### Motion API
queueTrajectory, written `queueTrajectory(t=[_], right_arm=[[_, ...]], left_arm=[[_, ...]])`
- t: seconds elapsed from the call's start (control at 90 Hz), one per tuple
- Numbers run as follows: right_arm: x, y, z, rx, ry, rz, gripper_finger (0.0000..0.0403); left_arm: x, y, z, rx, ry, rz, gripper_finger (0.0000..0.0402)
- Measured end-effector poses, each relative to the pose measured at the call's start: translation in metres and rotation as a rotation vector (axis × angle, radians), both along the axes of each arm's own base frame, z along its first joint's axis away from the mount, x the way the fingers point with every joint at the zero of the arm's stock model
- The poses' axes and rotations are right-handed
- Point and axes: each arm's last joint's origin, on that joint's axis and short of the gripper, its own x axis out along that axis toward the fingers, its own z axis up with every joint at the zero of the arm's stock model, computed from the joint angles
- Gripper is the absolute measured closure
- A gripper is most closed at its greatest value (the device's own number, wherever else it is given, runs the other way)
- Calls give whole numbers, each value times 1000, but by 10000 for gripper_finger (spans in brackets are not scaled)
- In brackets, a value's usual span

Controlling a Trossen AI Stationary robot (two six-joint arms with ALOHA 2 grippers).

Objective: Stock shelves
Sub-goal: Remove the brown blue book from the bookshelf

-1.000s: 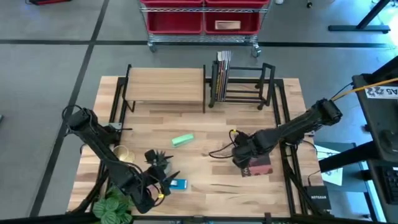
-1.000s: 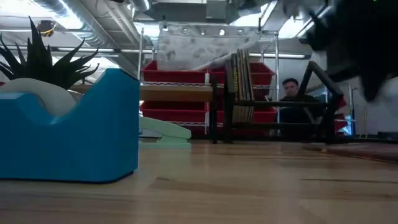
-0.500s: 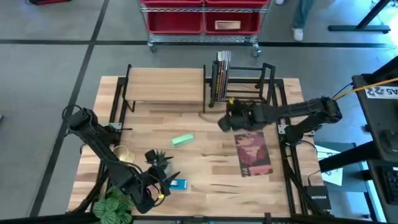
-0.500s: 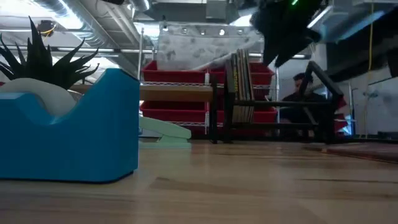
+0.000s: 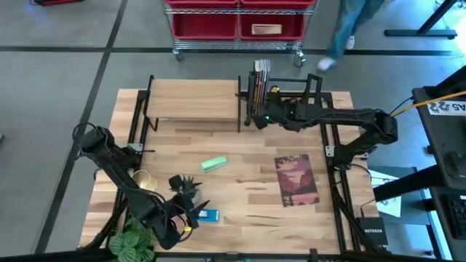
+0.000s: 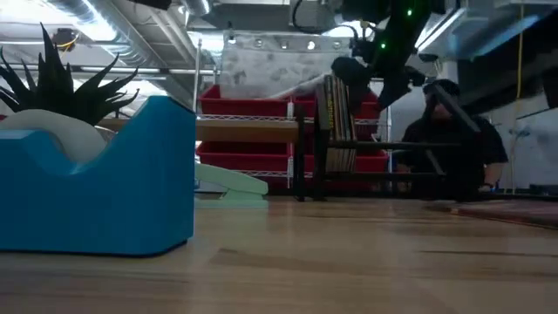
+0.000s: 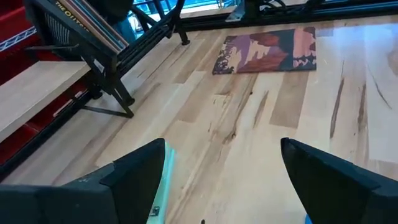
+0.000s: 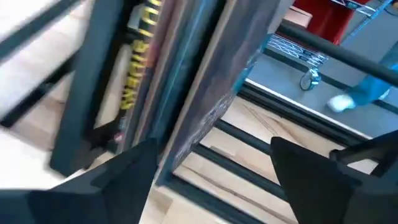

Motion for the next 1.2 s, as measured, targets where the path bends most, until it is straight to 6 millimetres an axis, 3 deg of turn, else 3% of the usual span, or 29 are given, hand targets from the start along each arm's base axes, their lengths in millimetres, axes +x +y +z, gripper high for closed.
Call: queueTrajectory(t=[0.2,0.533,0.811,1.2], right_arm=[[-3,-5,-13,-30,-9,-30,132],[-1,-8,-12,-60,-29,-32,139],[-6,-29,-10,-54,-124,-158,143],[-17,-35,-14,-17,-127,-293,281]], left_arm=[[0,0,0,1,1,1,93],[0,1,0,1,-3,6,93],[0,1,0,2,-3,5,93],[0,1,0,4,-1,5,93]])
